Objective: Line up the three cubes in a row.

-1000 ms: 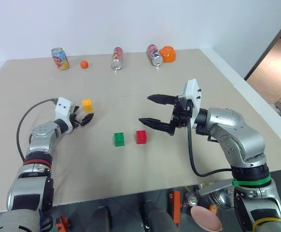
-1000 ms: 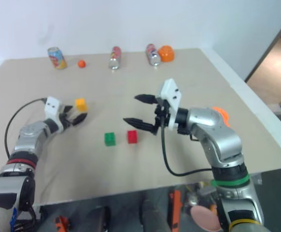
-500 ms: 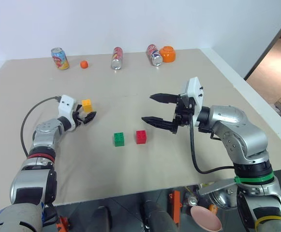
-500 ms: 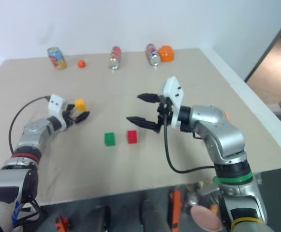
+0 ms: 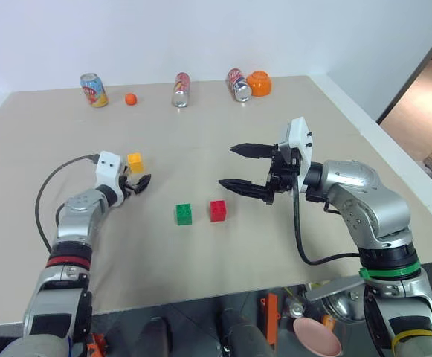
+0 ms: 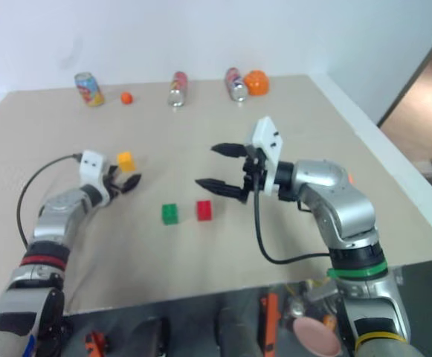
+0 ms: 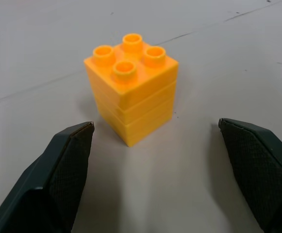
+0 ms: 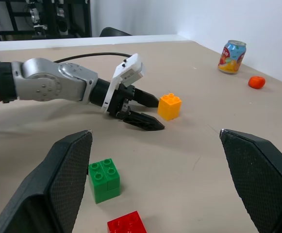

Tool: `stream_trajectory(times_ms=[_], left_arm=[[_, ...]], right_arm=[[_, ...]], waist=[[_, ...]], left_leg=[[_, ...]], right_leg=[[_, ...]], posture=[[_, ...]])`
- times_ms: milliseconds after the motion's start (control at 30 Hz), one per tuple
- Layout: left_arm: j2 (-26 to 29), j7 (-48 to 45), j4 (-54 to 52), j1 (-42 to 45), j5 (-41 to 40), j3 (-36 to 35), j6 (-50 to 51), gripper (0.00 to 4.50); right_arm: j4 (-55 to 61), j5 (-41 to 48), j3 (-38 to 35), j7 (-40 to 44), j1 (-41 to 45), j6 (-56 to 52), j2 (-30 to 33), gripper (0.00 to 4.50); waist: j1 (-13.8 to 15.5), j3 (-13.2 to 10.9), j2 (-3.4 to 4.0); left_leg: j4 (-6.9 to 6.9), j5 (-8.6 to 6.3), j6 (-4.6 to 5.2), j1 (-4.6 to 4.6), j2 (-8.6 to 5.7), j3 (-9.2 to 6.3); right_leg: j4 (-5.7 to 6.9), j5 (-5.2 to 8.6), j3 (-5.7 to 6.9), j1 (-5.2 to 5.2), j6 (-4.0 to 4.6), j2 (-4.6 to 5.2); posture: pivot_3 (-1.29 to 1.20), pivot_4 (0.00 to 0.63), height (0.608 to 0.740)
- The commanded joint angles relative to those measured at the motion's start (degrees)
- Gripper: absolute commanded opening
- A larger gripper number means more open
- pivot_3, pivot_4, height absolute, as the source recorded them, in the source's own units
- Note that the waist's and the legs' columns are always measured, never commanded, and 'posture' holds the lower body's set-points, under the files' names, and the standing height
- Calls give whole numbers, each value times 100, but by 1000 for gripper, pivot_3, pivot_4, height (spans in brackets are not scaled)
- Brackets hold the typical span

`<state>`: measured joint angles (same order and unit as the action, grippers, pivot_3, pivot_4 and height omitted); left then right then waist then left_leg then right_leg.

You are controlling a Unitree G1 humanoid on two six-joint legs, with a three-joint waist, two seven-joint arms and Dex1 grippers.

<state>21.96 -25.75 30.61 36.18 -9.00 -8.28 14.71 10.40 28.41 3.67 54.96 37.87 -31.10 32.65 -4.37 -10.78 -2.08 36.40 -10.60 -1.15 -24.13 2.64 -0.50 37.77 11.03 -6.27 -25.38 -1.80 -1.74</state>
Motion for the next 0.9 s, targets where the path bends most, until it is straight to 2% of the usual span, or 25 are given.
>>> stream_trajectory(times_ms=[33, 433, 900], left_arm=[[-128, 641, -634, 44, 43, -98, 472, 4270], [-608, 1893, -1058, 280, 34, -237, 1391, 4270], [-990, 2275, -1085, 556, -3, -130, 1711, 4270]], right_arm=[[37, 14, -44, 51, 176, 124, -41, 4353], [-27, -37, -57, 105, 212, 166, -64, 4353], [17, -65, -69, 77, 161, 186, -45, 4353]], waist=[[1, 0, 0], [-7, 0, -1], [-4, -1, -2]], left_leg=[[0, 0, 0, 0, 0, 0], [0, 0, -1, 1, -3, 0], [0, 0, -2, 0, -6, -1]], right_leg=[[0, -1, 0, 0, -1, 0], [0, -2, -1, 1, -3, 0], [0, -2, -2, 1, -4, 1]], posture=[[0, 150, 740], [0, 150, 740], [0, 150, 740]])
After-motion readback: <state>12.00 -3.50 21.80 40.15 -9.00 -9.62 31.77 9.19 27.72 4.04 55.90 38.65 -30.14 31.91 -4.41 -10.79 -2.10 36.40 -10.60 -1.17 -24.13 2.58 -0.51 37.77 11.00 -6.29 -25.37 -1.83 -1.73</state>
